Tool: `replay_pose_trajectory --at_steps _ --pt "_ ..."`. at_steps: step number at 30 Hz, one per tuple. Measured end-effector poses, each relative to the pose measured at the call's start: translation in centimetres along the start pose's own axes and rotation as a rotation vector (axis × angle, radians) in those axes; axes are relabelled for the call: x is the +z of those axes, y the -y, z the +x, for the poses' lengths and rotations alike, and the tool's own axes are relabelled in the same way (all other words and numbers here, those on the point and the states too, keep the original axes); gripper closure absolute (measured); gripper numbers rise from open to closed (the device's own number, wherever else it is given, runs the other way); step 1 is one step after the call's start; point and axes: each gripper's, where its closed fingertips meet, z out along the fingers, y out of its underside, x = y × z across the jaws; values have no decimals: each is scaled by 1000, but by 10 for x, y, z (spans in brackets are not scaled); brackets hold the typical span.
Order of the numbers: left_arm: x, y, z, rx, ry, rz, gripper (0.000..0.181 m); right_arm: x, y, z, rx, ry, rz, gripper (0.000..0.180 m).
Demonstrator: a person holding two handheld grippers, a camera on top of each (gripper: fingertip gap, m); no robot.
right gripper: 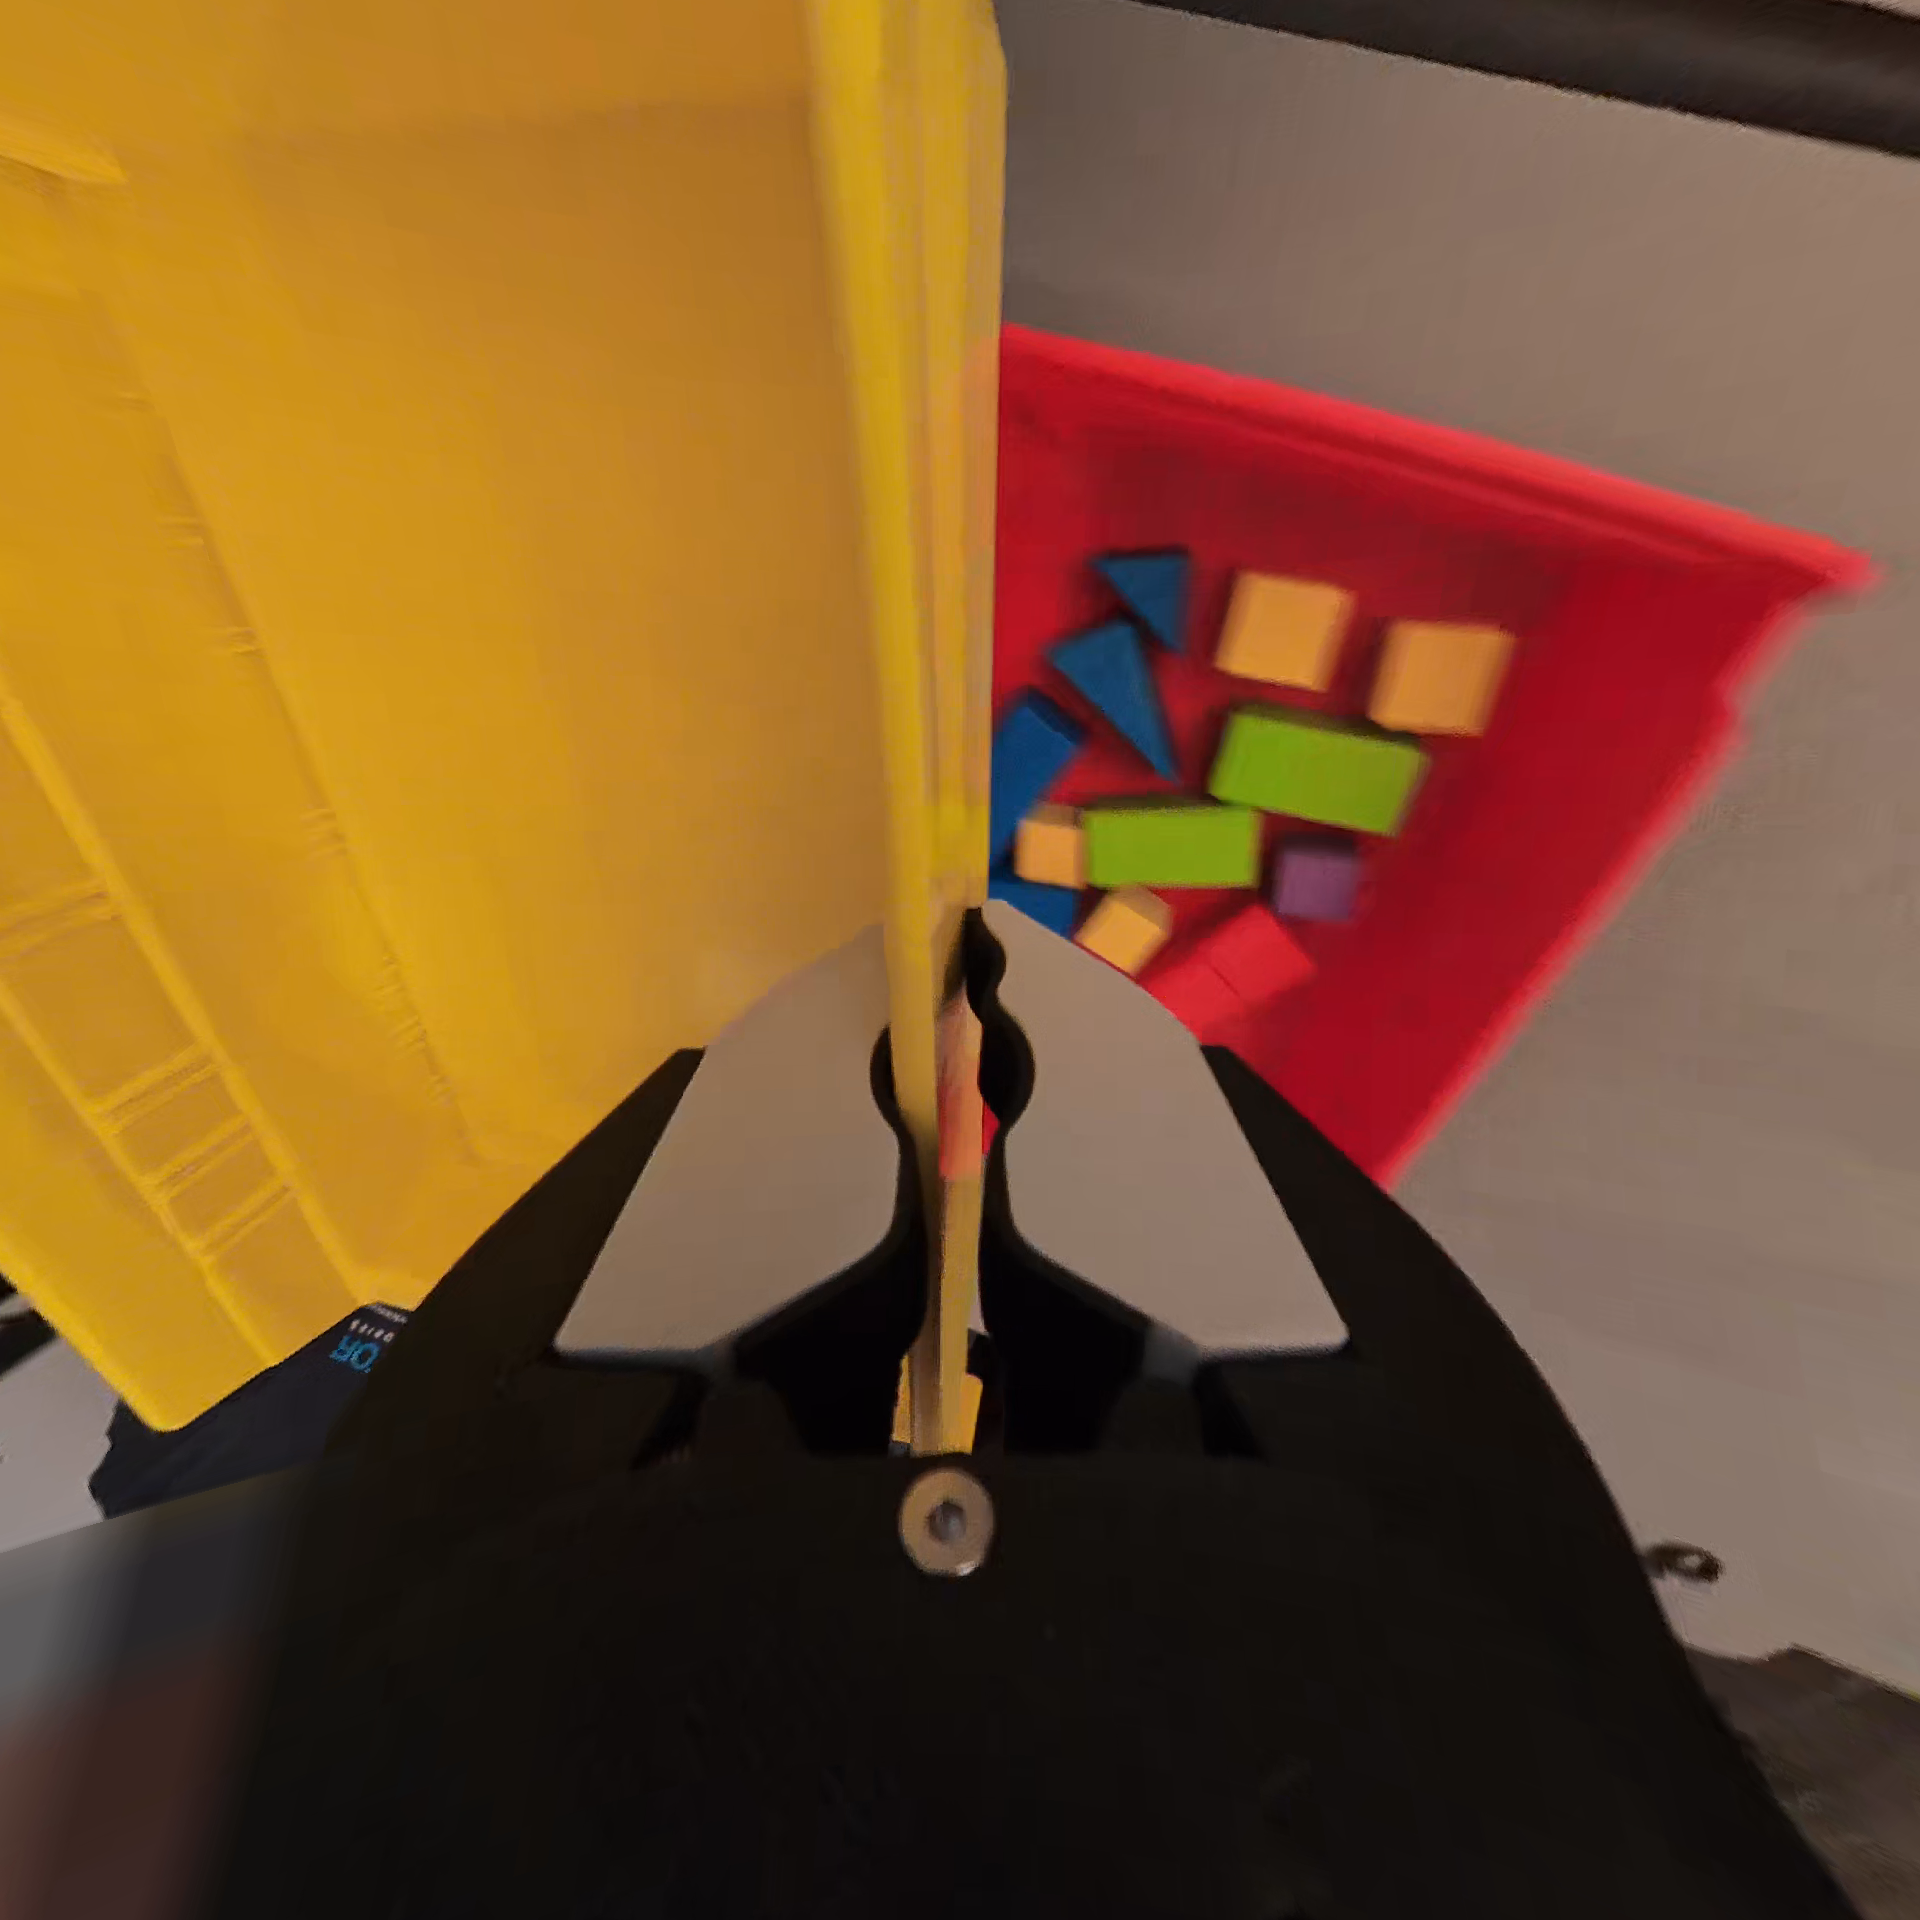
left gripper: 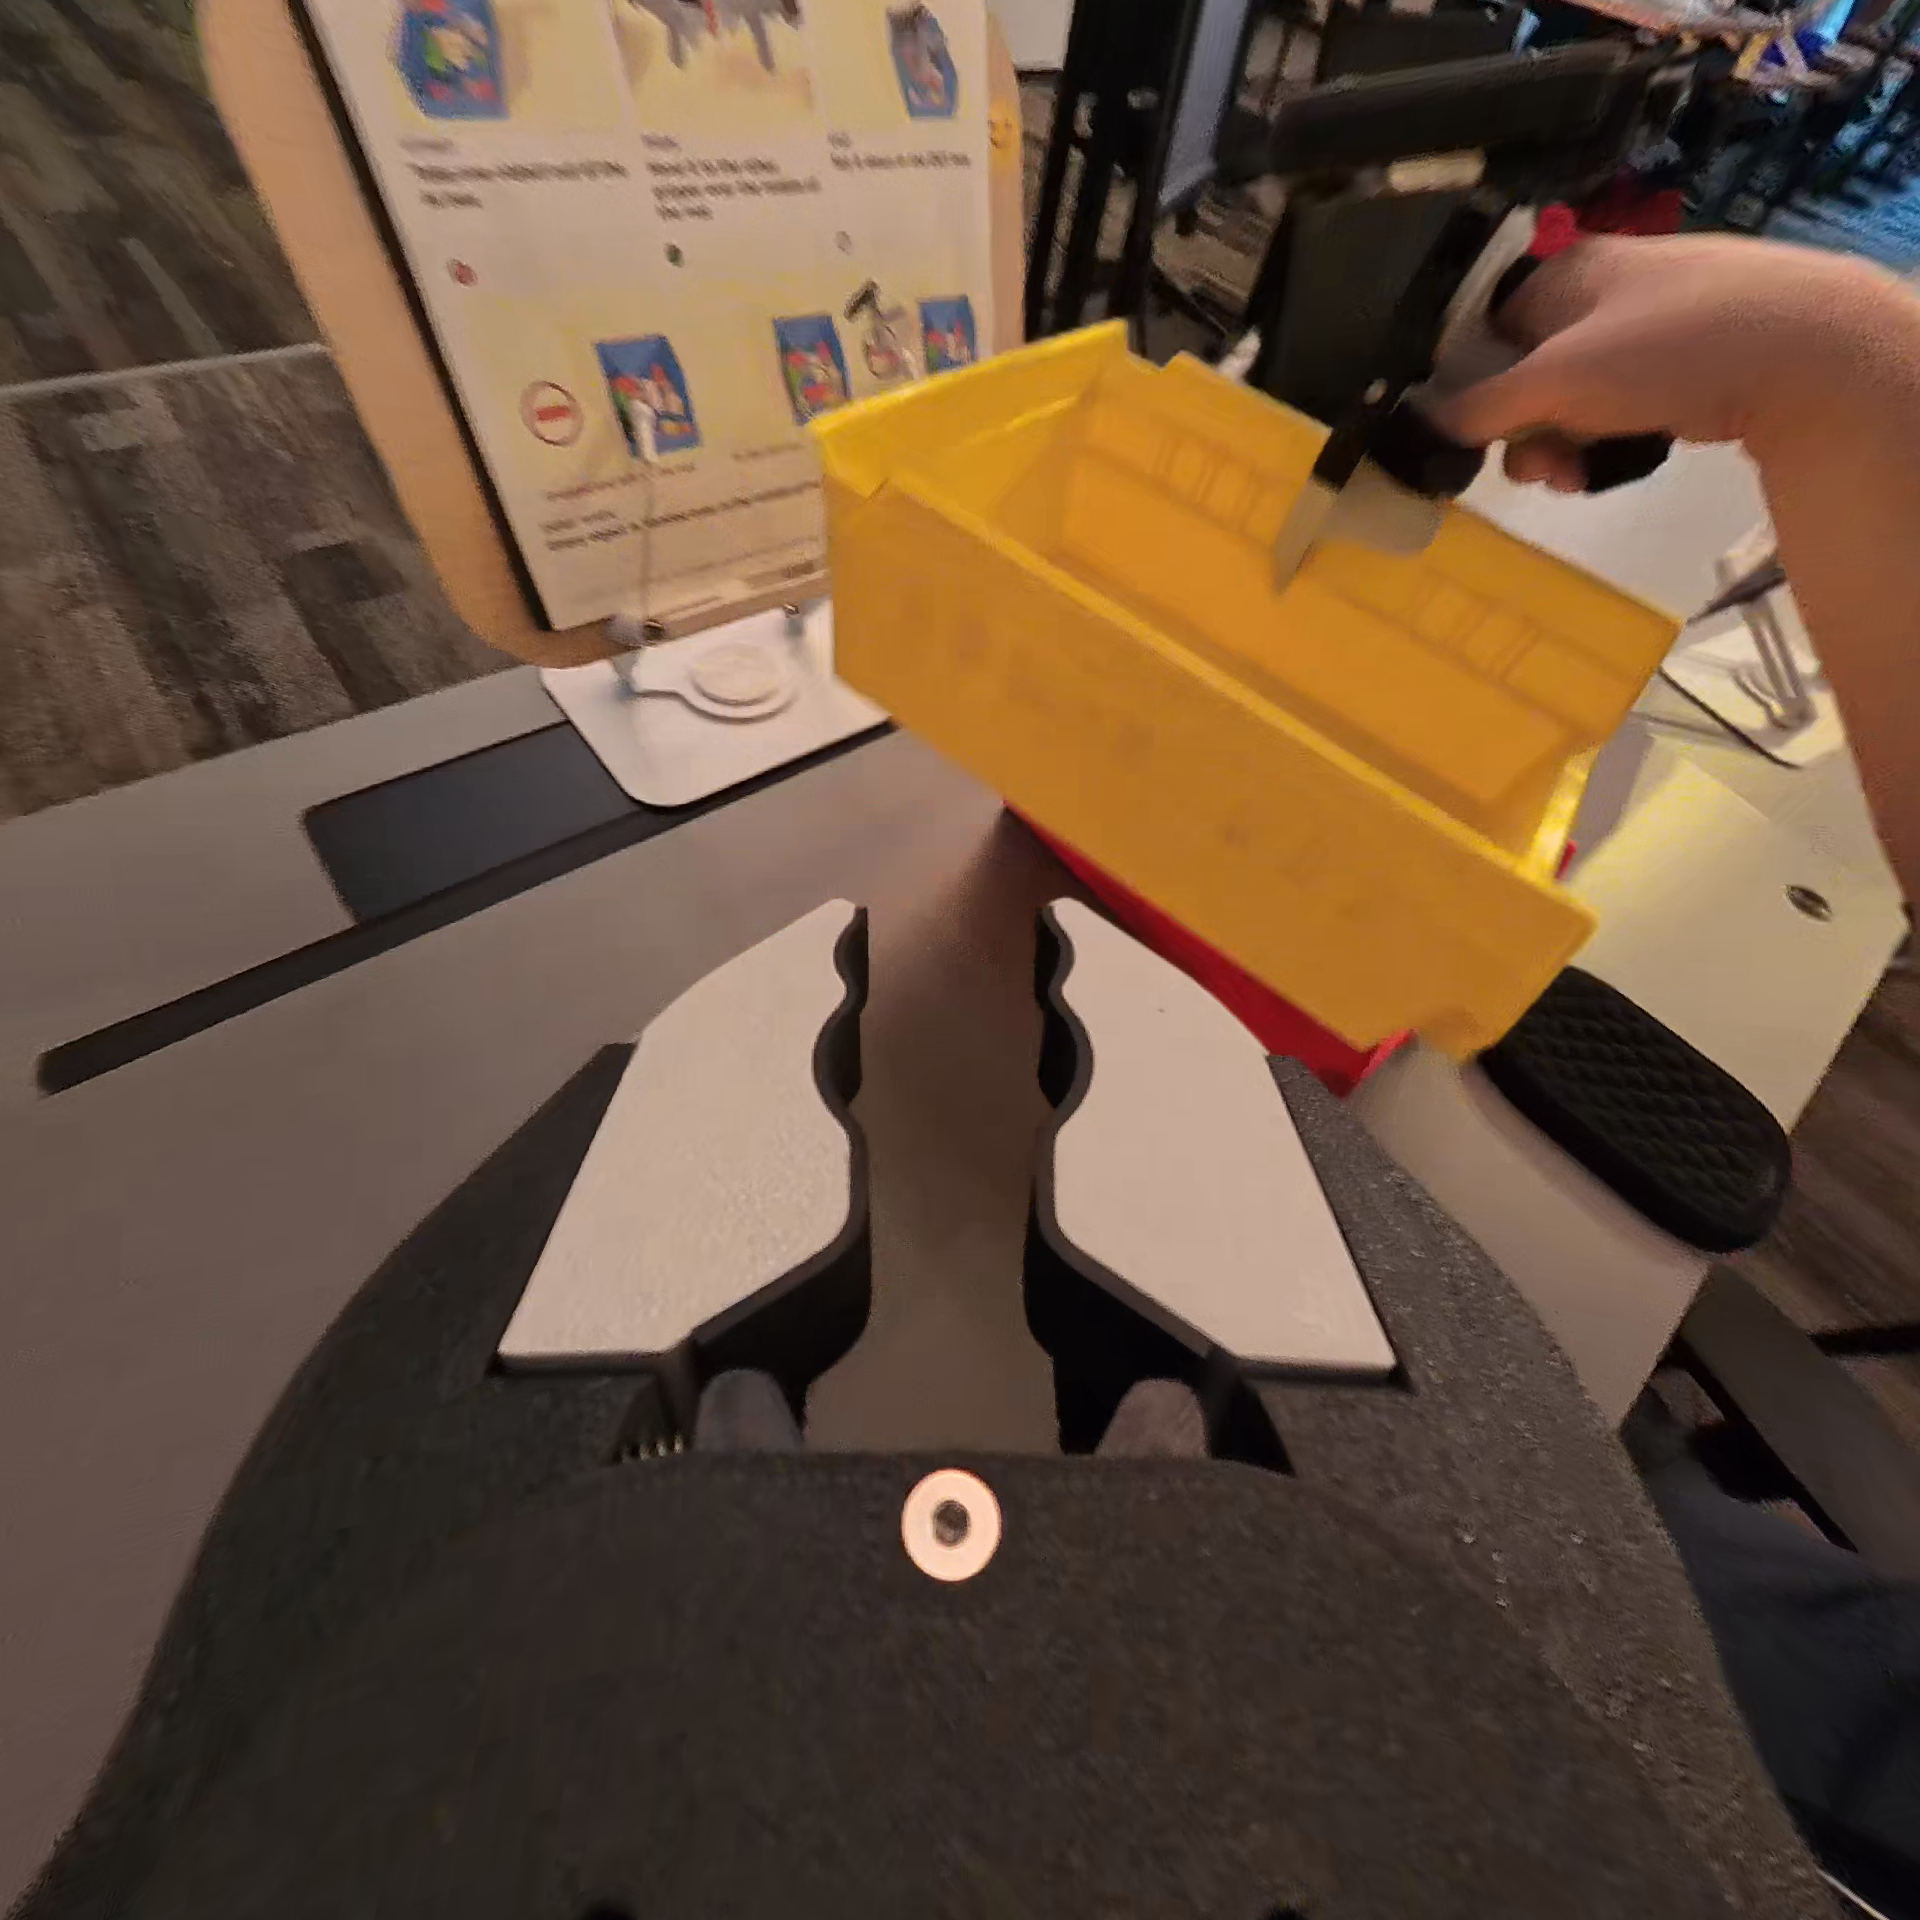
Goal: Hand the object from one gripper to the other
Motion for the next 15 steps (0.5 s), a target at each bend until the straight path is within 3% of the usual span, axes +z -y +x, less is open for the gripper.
replay_pose_trajectory --at_steps 7,11,15 --pt "95 -19 25 -5 -133 -185 139 -65 -72 159 247 -77 48 174" --pt "157 -26 67 -25 -268 -178 143 -94 -107 220 330 -95 85 174" --pt "216 -65 90 -93 -306 -315 138 -107 -136 263 369 -93 113 174"
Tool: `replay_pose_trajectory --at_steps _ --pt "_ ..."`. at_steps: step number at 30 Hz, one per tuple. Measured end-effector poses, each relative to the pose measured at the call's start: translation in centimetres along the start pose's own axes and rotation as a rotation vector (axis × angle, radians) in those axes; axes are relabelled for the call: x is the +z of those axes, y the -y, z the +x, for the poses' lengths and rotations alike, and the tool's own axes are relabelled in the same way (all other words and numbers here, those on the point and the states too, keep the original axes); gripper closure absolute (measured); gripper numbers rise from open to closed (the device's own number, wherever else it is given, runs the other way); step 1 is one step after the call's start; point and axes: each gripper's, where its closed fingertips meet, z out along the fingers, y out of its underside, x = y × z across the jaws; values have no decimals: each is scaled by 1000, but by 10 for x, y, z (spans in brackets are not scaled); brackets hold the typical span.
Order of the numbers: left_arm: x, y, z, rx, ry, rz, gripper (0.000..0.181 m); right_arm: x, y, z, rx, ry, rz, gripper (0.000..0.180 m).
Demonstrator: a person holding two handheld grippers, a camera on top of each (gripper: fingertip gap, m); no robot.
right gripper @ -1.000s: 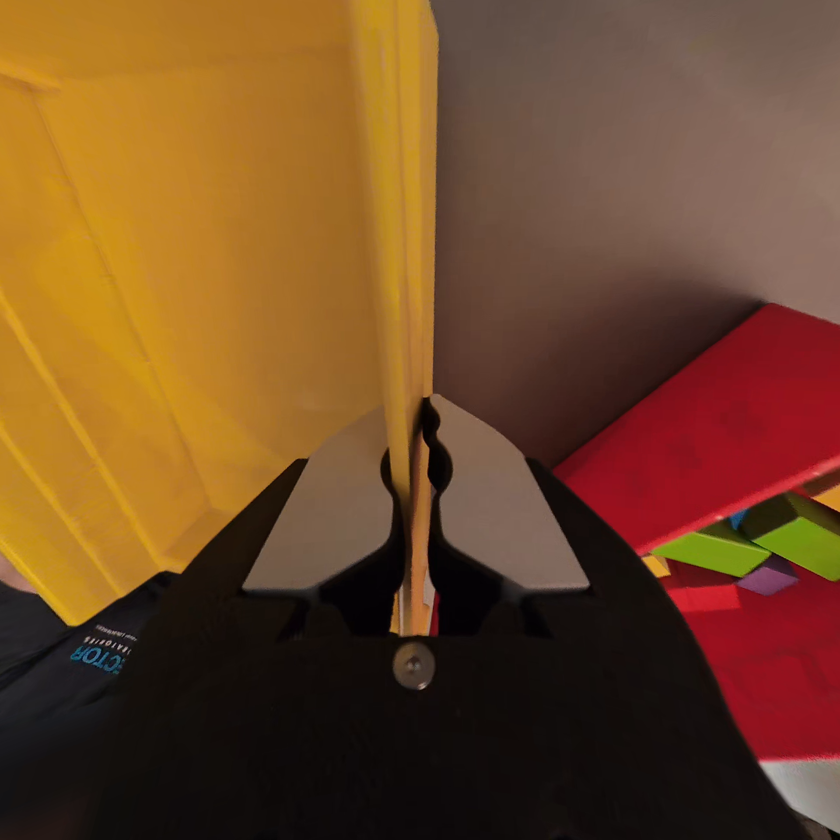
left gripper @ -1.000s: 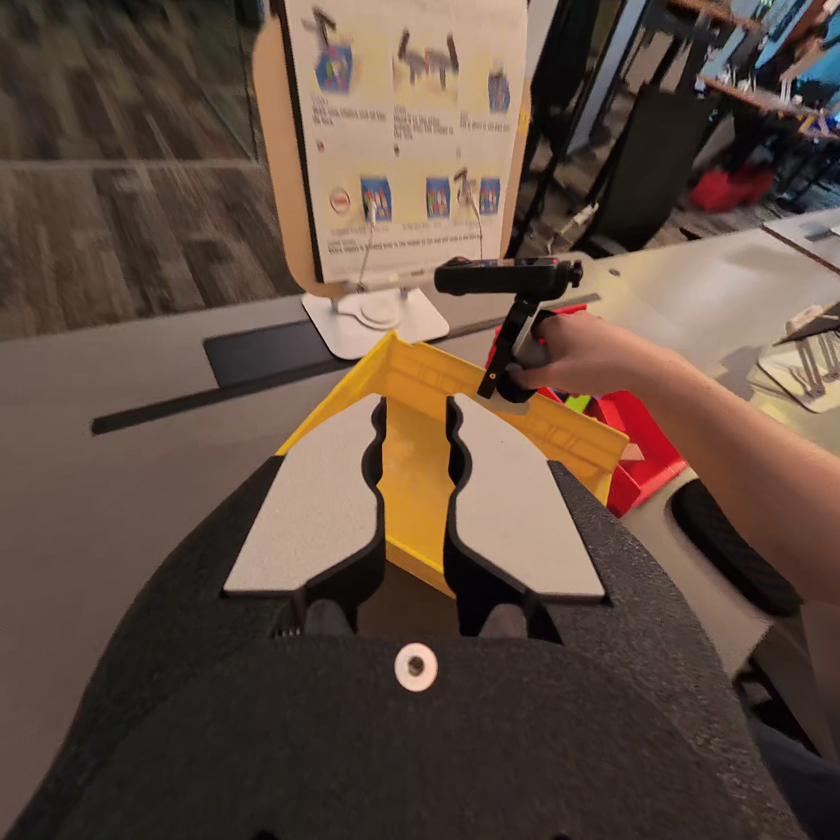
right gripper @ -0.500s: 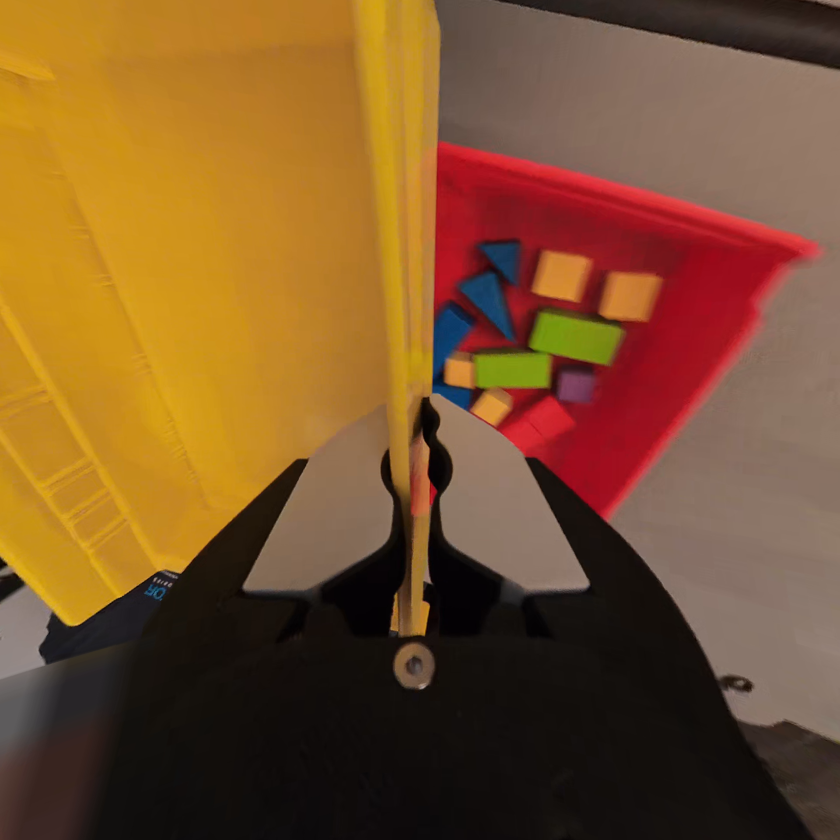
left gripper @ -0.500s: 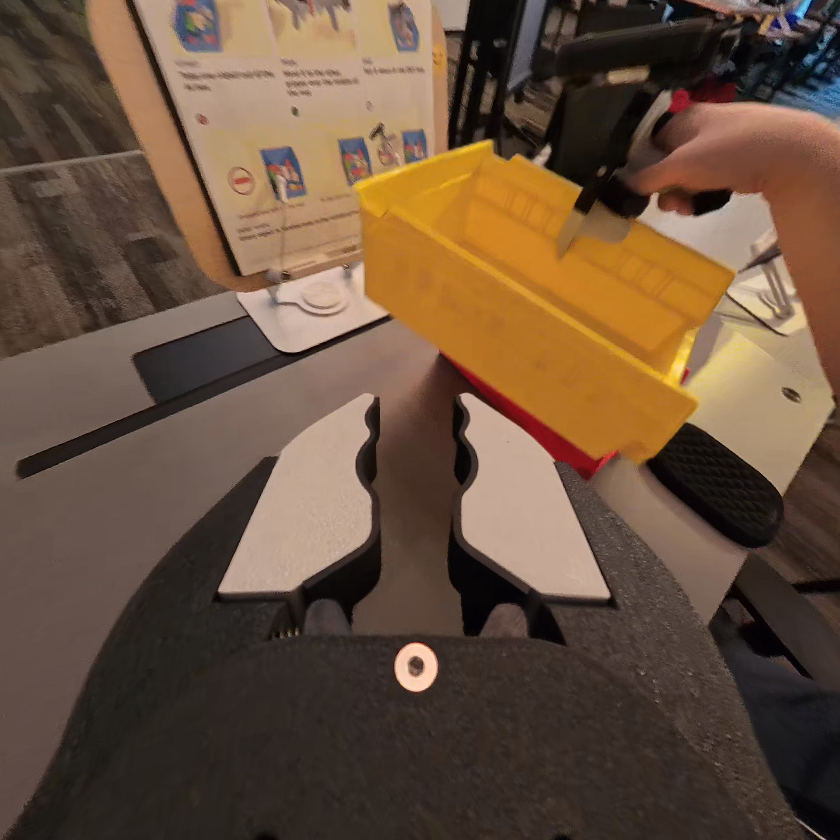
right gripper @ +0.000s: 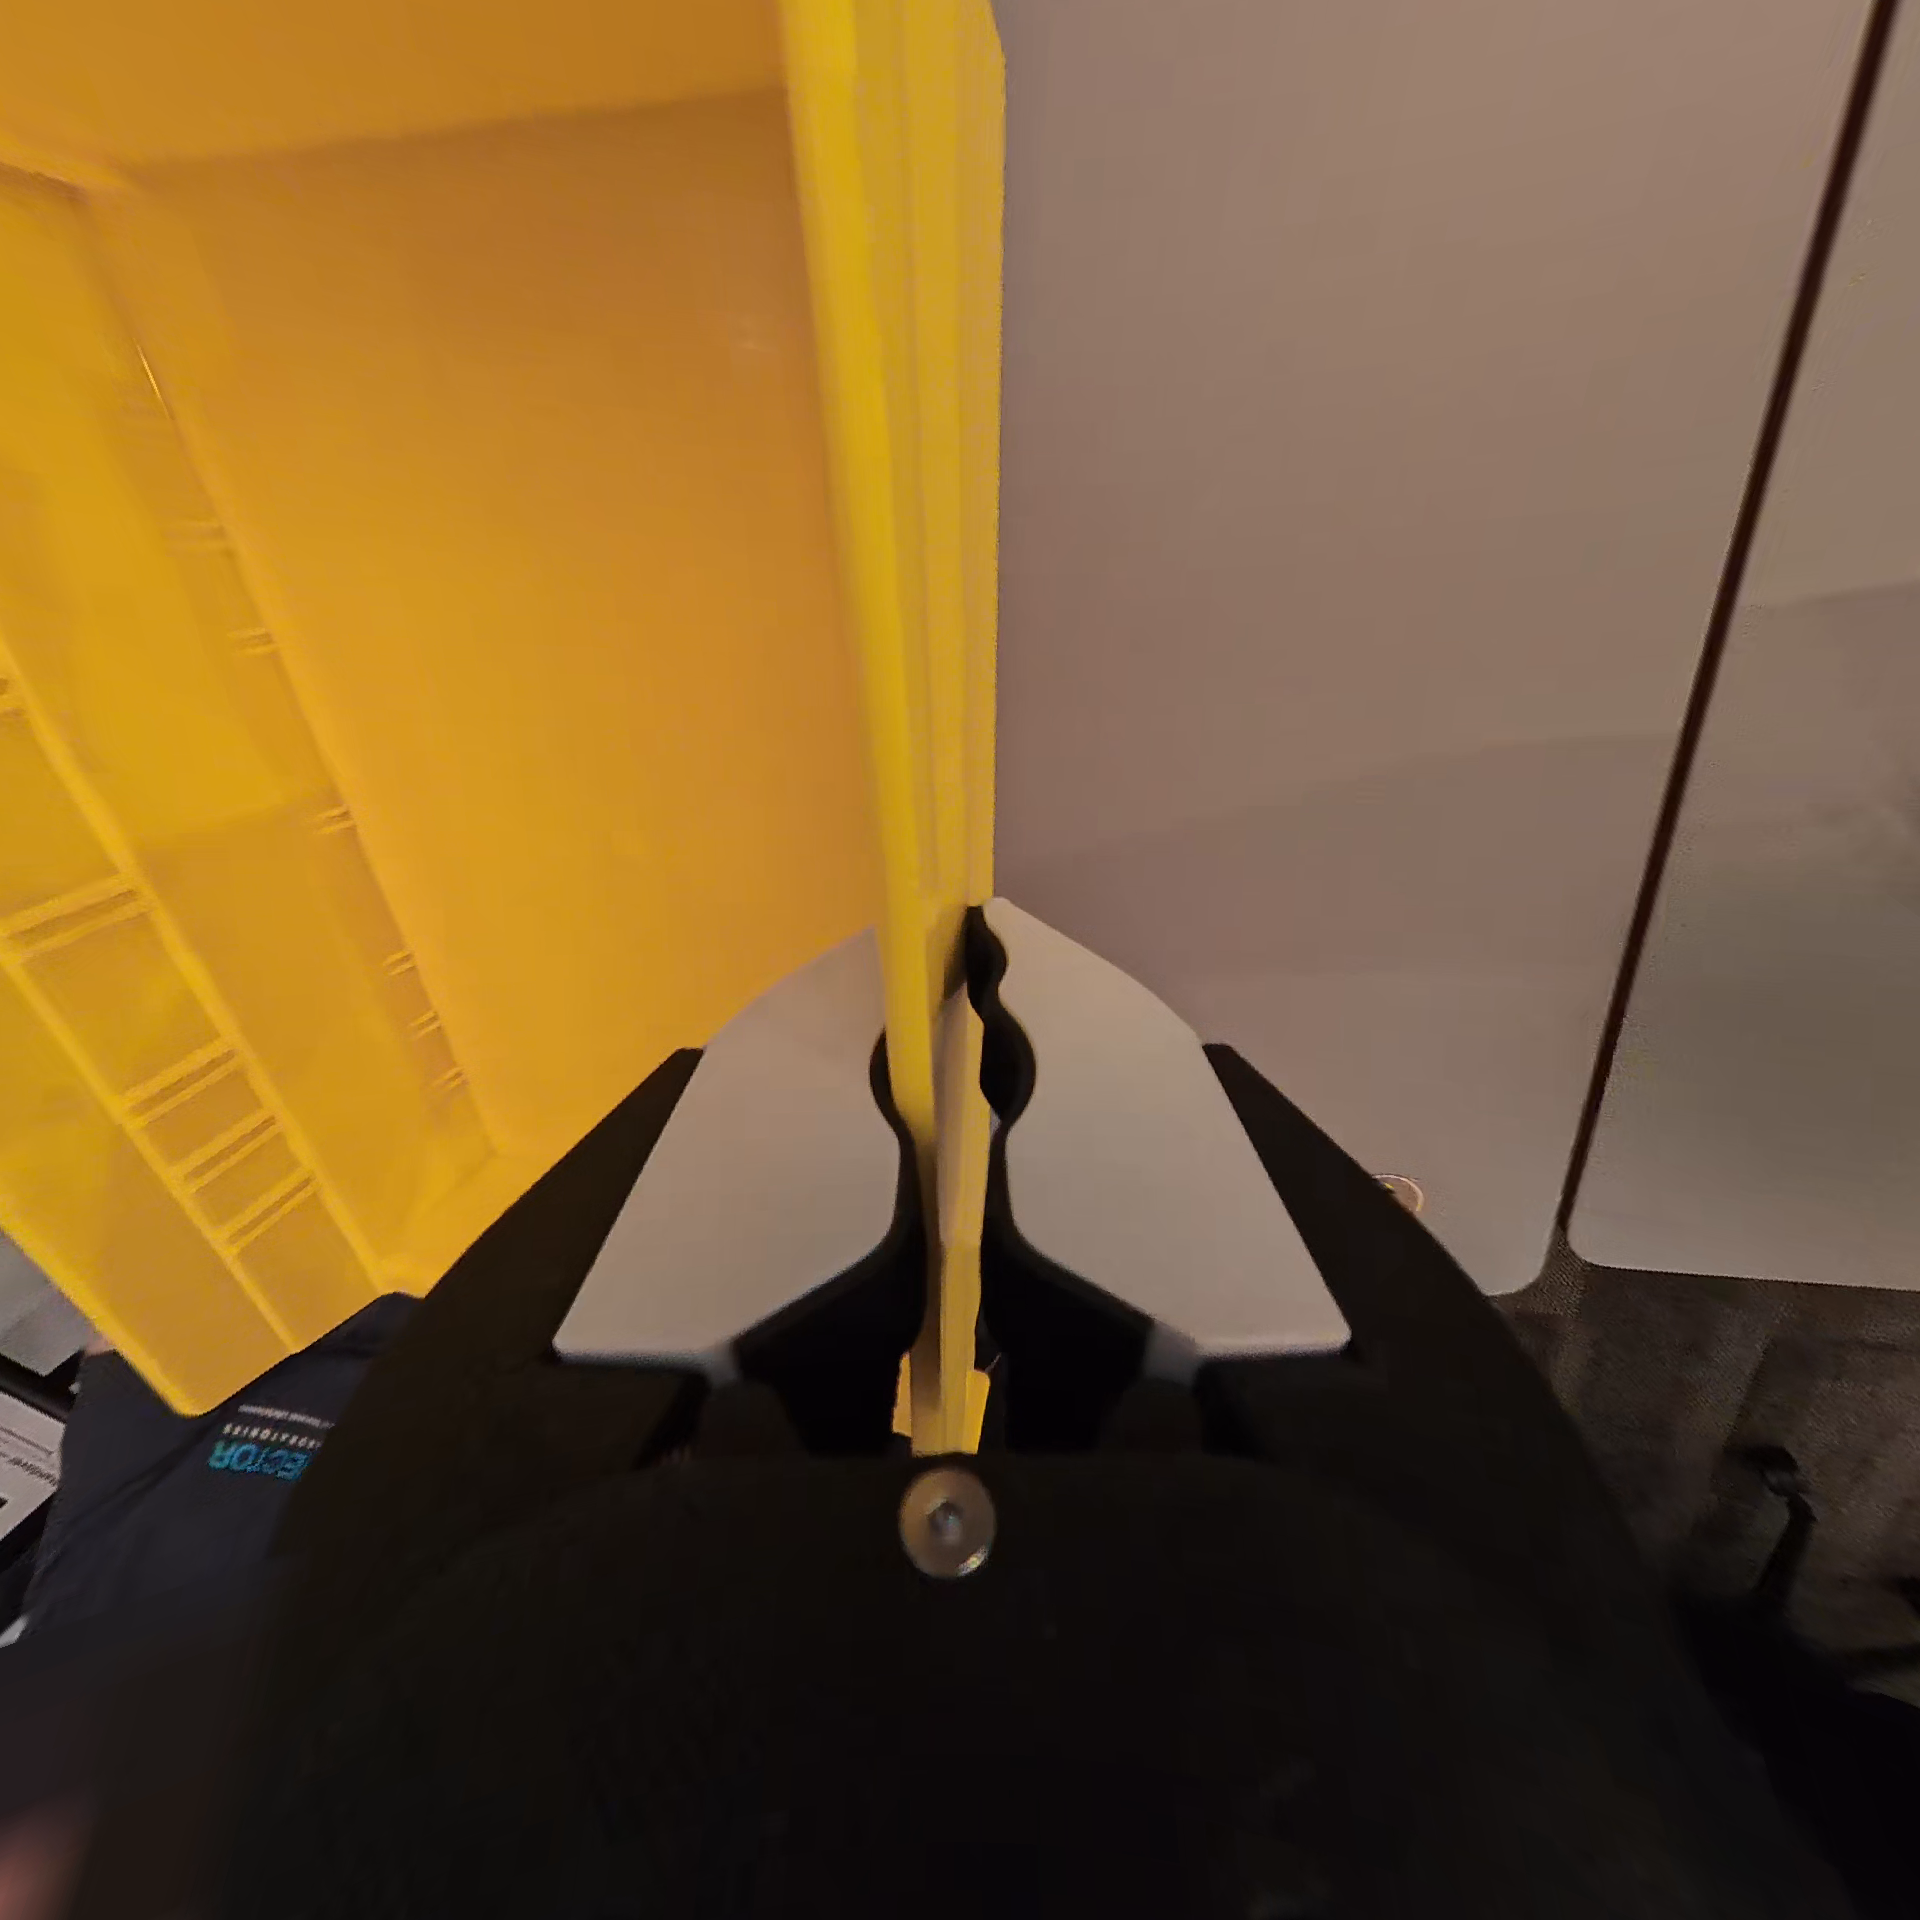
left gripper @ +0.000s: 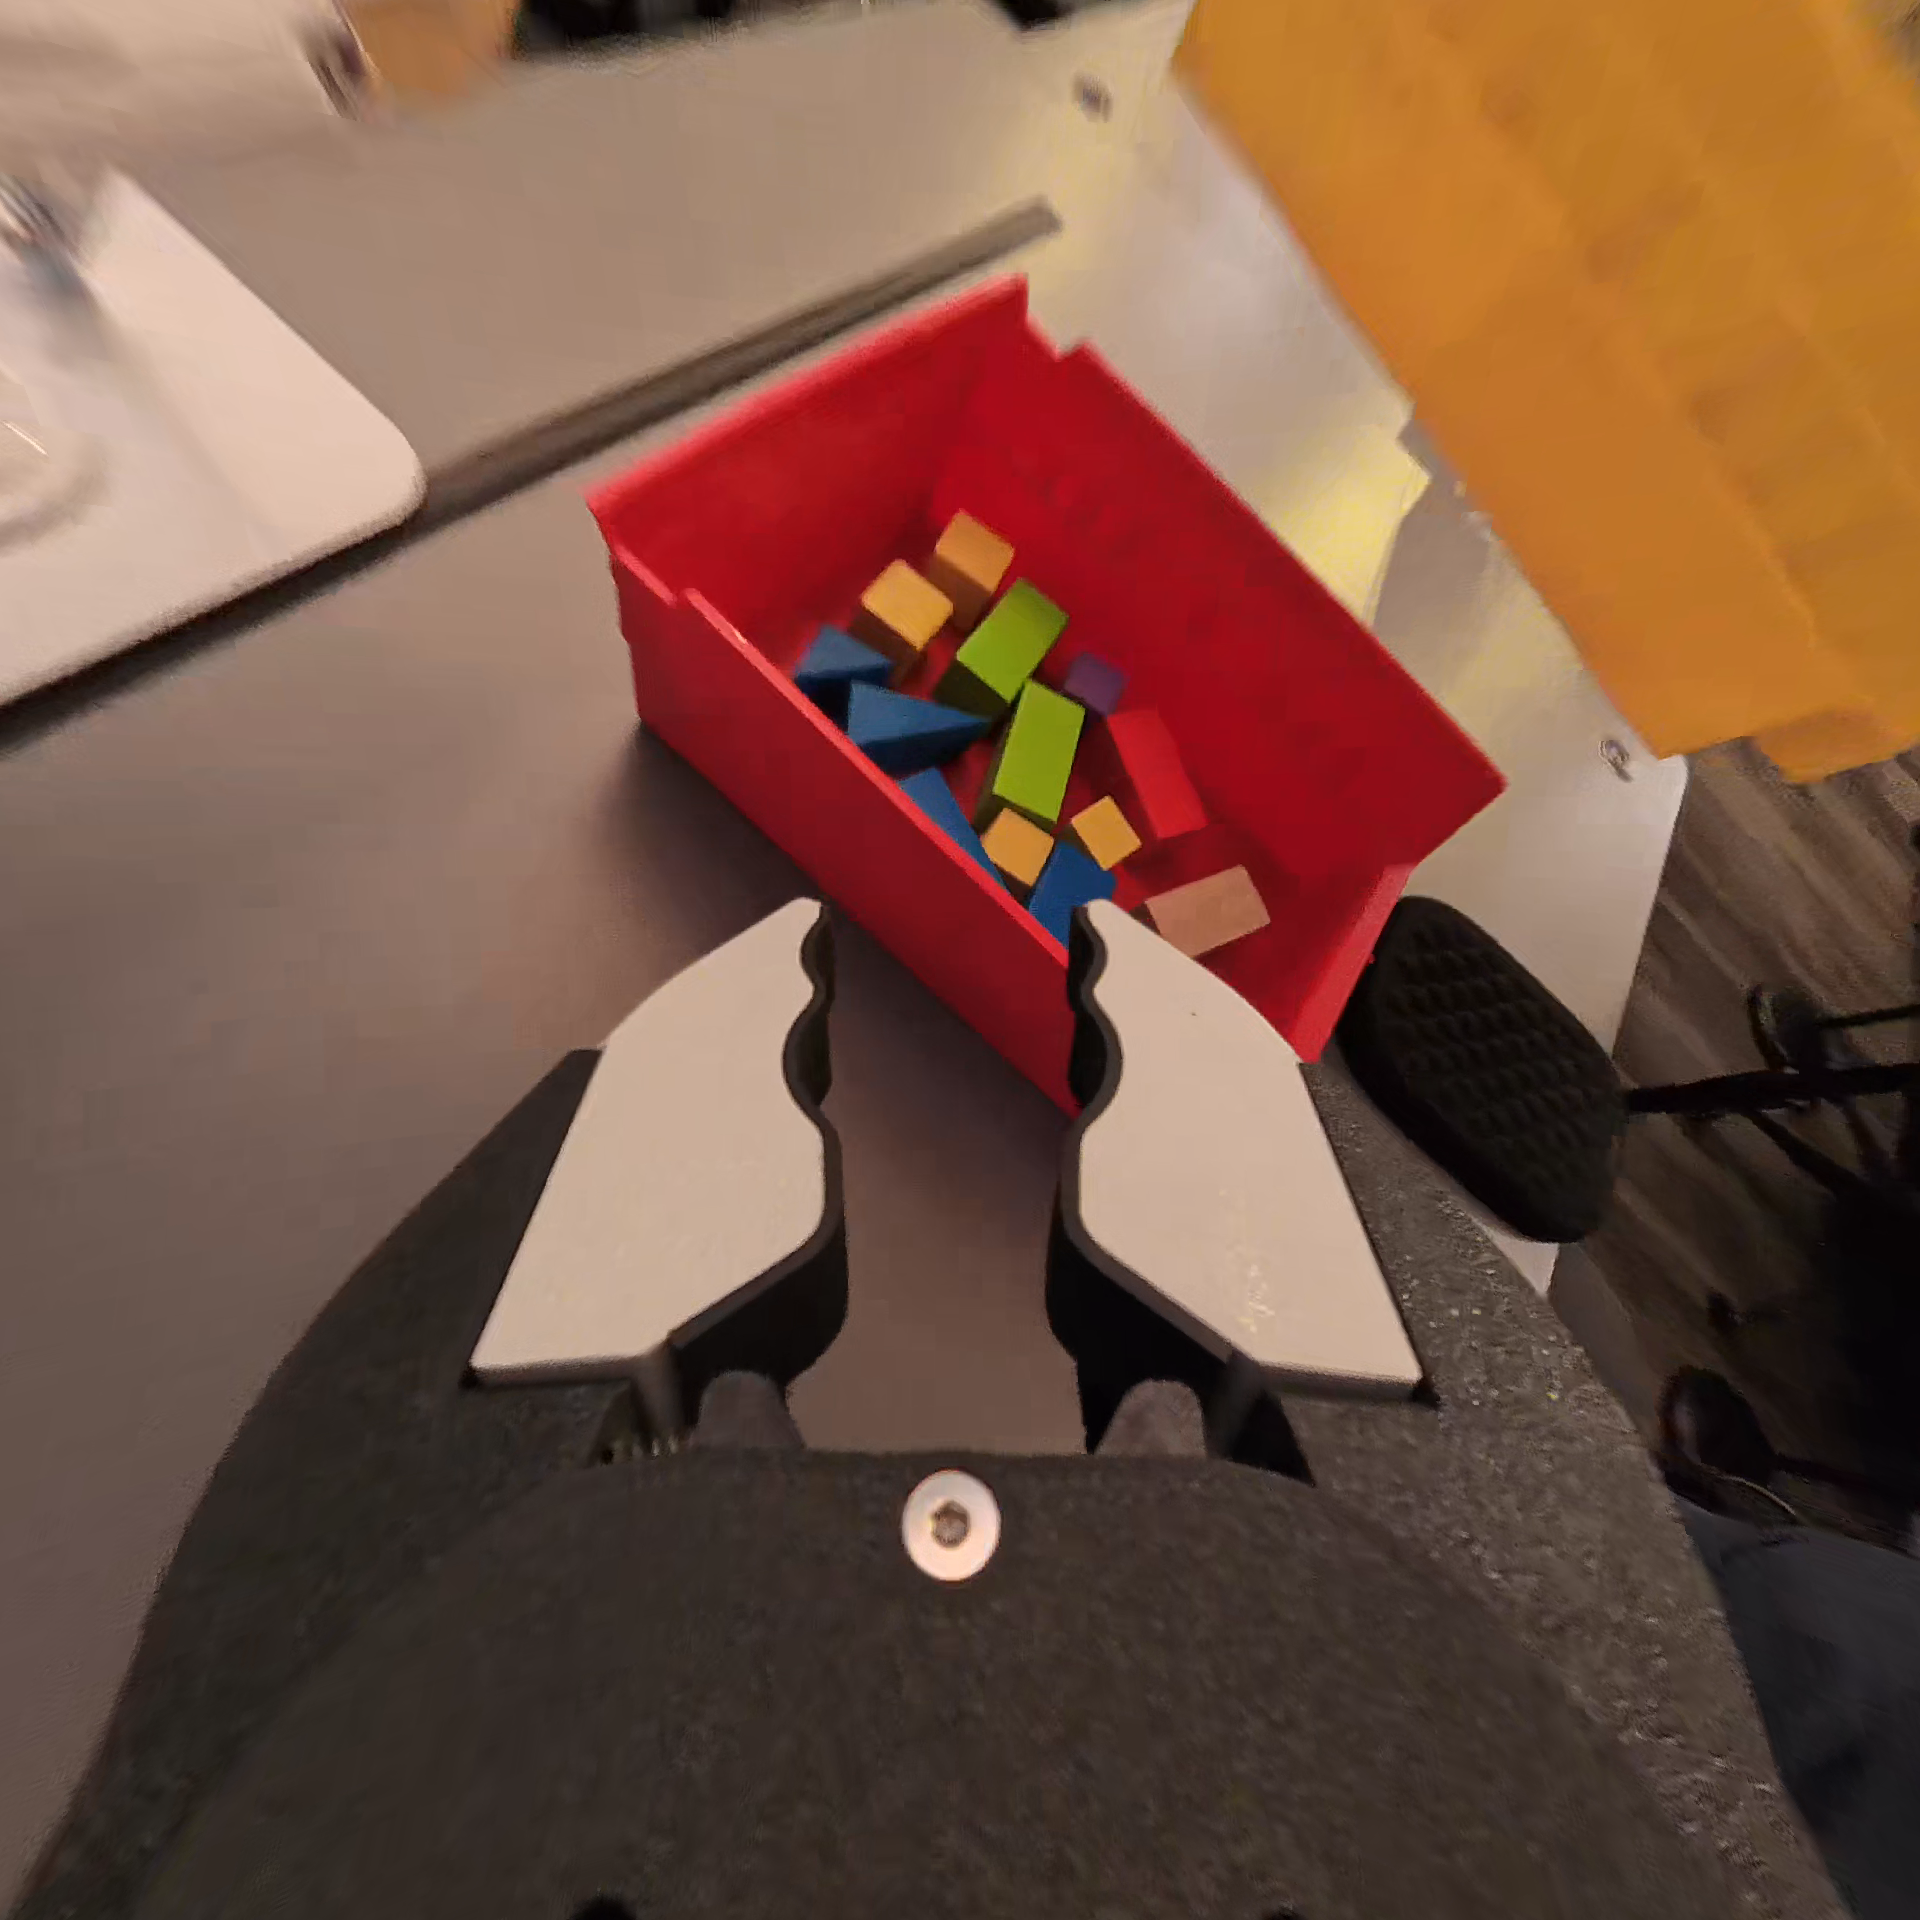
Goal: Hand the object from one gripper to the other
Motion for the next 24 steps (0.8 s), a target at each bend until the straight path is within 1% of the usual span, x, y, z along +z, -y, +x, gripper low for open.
replay_pose_trajectory --at_steps 2,5,8,10,11,14,15,16,17,20,21,24 --pt "25 -7 5 -32 -32 -79 138 0 -6 20 9 5 1 174" --pt "52 -11 3 -44 25 -187 137 5 -13 47 25 15 0 174" --pt "75 -17 -2 -17 119 -320 135 19 -21 68 25 27 -12 174" --pt "87 -18 -1 -30 137 -381 134 31 -26 78 21 30 -25 174" --pt "90 -20 -2 -44 156 -414 132 36 -28 83 22 33 -27 173" --pt "93 -39 -13 -24 242 -585 144 50 -32 96 25 43 -31 173" --pt "93 -44 -16 -11 263 -626 144 55 -34 99 27 47 -31 173" --pt "95 -44 -12 -33 242 -631 147 59 -35 101 26 49 -31 173" --pt "96 -45 -9 -57 222 -644 155 62 -35 103 24 50 -30 173" --pt "94 -46 -12 -55 238 -679 161 73 -35 104 20 51 -20 173" --pt "93 -46 -13 -65 230 -684 165 77 -34 103 18 50 -17 173" --pt "92 -47 -13 -140 174 -676 167 92 -32 95 13 58 -18 173"
